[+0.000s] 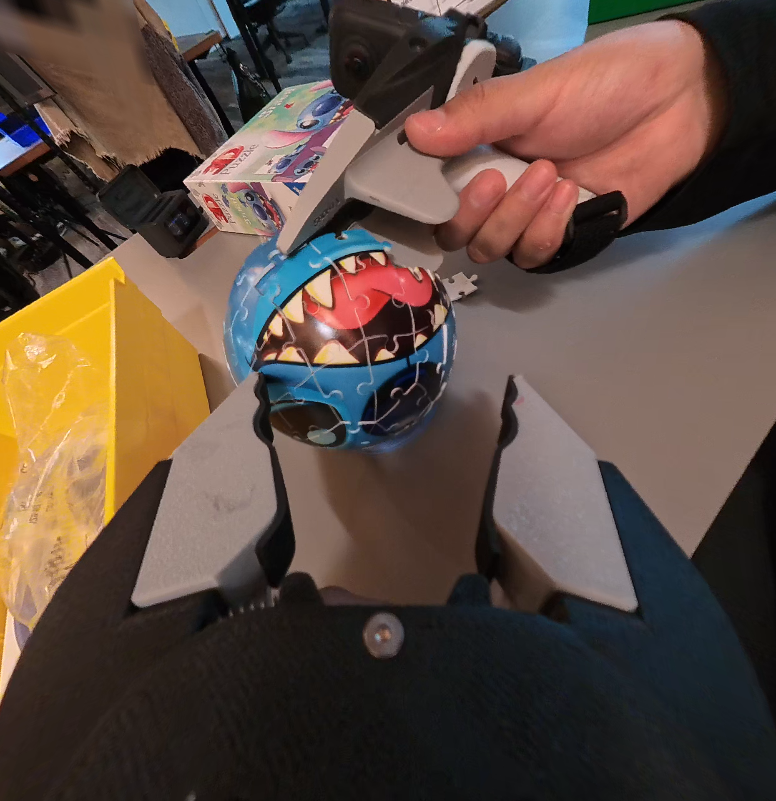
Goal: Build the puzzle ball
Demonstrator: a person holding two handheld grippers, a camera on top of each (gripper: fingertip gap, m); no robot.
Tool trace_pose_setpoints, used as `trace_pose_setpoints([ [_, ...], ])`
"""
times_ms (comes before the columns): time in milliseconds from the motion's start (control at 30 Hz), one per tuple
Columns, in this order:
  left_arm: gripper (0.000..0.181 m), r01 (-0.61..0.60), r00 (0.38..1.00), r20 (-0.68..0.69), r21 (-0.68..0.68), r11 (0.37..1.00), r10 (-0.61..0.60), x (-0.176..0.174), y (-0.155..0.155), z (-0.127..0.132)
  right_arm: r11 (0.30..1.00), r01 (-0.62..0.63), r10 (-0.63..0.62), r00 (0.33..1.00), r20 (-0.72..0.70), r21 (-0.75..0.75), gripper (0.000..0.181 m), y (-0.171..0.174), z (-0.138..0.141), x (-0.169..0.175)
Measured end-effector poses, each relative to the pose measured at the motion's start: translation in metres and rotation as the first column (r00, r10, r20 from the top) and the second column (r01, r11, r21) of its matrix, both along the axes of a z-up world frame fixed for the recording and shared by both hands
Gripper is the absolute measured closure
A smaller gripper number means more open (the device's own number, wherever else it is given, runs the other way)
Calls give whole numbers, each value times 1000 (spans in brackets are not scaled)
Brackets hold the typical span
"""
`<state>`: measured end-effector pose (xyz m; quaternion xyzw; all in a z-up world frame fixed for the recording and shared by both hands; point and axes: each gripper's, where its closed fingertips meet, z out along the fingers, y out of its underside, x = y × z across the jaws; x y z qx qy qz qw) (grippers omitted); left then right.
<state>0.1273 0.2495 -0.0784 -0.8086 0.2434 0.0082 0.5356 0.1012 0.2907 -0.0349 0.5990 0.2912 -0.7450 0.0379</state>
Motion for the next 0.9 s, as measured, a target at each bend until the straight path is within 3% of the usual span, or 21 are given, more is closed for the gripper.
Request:
trace_pose_setpoints([
  [267, 76, -3, 1000, -7, -4, 1000, 3, 0, -1, -1, 999, -3, 3, 1000, 5, 53, 179, -3, 0, 0],
  [500, 88, 39, 999, -4, 48, 998, -39, 12, 4, 18, 998, -1, 1, 1000, 9, 64, 181, -4, -2, -1],
  [900, 86, 31, 999, -28, 55, 998, -30, 15, 11, 17, 992, -9, 7, 1000, 12, 128, 181, -7, -4, 1],
])
